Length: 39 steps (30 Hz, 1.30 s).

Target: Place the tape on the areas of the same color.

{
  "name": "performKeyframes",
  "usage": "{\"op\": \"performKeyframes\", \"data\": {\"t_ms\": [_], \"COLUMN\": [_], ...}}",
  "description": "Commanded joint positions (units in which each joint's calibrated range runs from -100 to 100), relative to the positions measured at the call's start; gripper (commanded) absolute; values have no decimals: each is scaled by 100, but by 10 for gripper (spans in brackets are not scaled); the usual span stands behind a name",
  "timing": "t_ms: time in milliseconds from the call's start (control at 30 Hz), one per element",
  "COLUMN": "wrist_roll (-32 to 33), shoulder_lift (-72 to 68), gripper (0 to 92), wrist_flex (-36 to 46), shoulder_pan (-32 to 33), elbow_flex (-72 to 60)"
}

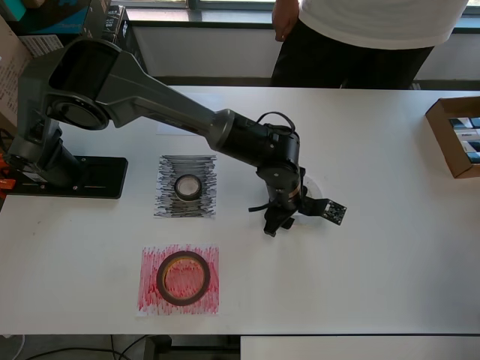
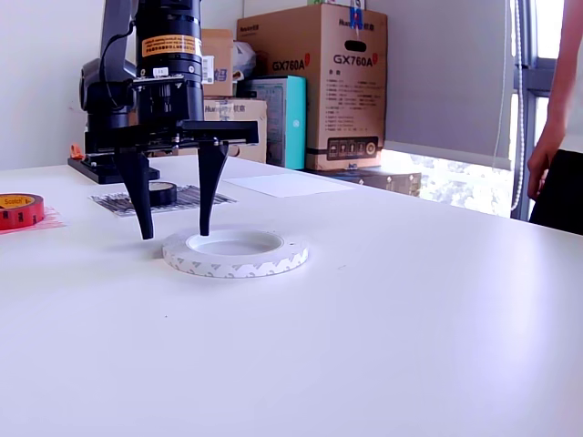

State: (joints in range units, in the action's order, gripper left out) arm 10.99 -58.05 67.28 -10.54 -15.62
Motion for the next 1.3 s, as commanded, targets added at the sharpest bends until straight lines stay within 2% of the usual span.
{"op": "performKeyframes", "data": {"t_ms": [0, 867, 967, 1033, 1133, 1200, 1267], "wrist_roll": [-18, -18, -67, -92, -83, -100, -141], "shoulder_lift": [-23, -219, -219, -219, -210, -172, -126], "gripper": [577, 570, 446, 287, 0, 31, 0], "wrist_flex": [13, 132, 132, 132, 132, 132, 132], "shoulder_pan": [-34, -65, -57, -57, -57, -57, -49], "elbow_flex": [-24, -42, -42, -42, -42, -42, -60]}}
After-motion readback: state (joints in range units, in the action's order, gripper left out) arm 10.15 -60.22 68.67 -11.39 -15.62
